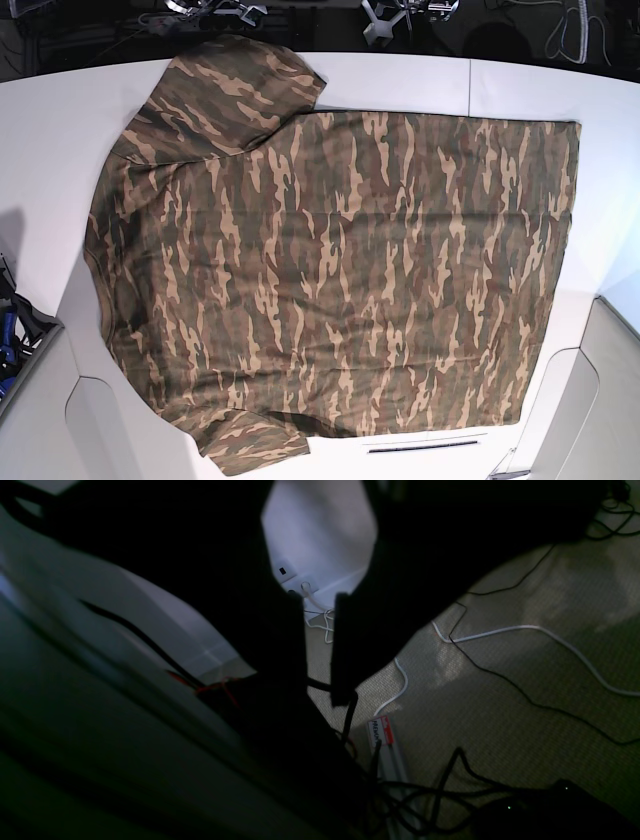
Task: Fold the T-shirt properly
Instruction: 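Move both grippers toward the shirt's shoulder corners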
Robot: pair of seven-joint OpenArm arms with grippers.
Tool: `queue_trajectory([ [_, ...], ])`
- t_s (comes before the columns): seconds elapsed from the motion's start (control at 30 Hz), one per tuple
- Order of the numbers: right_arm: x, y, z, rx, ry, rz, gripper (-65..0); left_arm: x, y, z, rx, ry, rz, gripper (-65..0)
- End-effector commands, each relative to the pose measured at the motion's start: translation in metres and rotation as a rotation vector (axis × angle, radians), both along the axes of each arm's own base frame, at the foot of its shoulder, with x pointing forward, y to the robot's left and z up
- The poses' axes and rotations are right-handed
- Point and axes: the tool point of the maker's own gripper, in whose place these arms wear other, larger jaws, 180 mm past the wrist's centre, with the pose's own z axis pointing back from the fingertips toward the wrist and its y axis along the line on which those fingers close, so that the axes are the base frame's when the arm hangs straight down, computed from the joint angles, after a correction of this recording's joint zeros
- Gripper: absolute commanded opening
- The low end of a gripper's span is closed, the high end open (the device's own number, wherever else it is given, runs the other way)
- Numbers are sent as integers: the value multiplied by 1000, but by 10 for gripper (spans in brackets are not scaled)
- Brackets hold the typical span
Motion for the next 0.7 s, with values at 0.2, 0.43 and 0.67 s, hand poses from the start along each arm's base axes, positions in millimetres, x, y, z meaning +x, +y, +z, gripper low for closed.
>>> queue_trajectory([
  [0.2,1,1,1,10,-2,2,-650,-7,-9,7,-74,6,-21,-559],
  [0.43,-13,-7,1,-3,18,10,-650,-17,7,11,-81,-7,-40,-559],
  [0.67,-26,-36,8,-24,-4,46,-650,-28,46,22,-28,-76,-67,-559],
])
